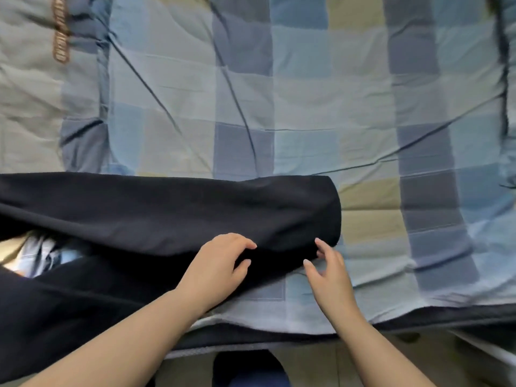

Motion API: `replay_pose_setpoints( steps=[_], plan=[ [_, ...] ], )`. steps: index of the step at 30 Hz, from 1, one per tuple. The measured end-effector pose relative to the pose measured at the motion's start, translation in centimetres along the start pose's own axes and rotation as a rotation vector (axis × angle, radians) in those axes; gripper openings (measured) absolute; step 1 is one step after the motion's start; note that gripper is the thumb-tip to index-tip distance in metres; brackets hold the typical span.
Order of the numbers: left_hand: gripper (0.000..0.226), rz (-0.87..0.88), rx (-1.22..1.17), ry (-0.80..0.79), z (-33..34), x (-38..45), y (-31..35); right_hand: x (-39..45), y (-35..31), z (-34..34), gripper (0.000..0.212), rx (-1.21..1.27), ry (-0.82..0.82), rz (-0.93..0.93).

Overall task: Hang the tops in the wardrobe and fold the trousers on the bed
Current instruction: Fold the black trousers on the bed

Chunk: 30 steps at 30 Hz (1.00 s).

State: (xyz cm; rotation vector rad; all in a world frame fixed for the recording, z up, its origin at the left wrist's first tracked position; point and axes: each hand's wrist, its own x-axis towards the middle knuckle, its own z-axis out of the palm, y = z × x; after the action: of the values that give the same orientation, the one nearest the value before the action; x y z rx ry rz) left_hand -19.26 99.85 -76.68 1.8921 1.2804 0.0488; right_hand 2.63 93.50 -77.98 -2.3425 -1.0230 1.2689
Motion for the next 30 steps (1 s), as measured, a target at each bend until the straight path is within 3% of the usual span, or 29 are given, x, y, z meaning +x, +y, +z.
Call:
replay_pose_setpoints(
  steps=[3,4,7,9,11,14,16,18,21,23,27,30],
  plan=[
    [0.045,0.057,0.083,-0.062,3.3,3.3,3.2,3.8,1.9,-2.5,0.074,0.058,0.018,0.124],
    [0.049,0.088,0.117,-0.059,4.2,4.4,4.1,4.9,2.4,-3.3,0.072,0.091,0.019,0.15],
    [0.059,0.14,0.18,-0.037,6.2,6.3,6.0,6.9,3.1,-4.8,0.017,0.19,-0.069,0.109],
    [0.068,0.169,0.221,-0.062,7.1,6.9,7.2,6.9,3.1,-5.5,0.005,0.298,-0.097,0.05],
    [0.076,0.222,0.241,-0.053,7.5,7.3,8.1,6.3,2.0,-6.0,0.01,0.509,-0.09,-0.02],
    [0.066,0.265,0.102,0.093,6.3,8.6,9.4,5.6,-0.5,-6.8,0.021,0.783,-0.121,-0.141],
    [0.045,0.226,0.006,0.194,4.2,10.3,10.3,6.0,-1.5,-7.7,0.01,0.863,-0.165,-0.26],
    [0.028,0.245,0.001,0.226,1.8,12.3,10.7,7.0,-2.0,-8.7,0.019,0.8,-0.198,-0.349],
    [0.013,0.216,-0.082,0.177,-1.9,15.1,11.3,9.0,-1.5,-9.8,0.033,0.362,-0.136,-0.41],
    [0.01,0.176,-0.137,0.134,-4.6,17.0,11.9,10.1,-1.5,-9.9,0.042,0.205,-0.165,-0.389],
    [0.019,0.118,-0.339,0.008,-8.5,20.2,13.2,10.8,-3.7,-10.0,0.04,0.354,-0.189,-0.439],
    [0.032,0.119,-0.201,-0.103,-9.6,21.6,14.1,11.6,-6.7,-10.2,0.042,0.502,-0.13,-0.528]
  ],
)
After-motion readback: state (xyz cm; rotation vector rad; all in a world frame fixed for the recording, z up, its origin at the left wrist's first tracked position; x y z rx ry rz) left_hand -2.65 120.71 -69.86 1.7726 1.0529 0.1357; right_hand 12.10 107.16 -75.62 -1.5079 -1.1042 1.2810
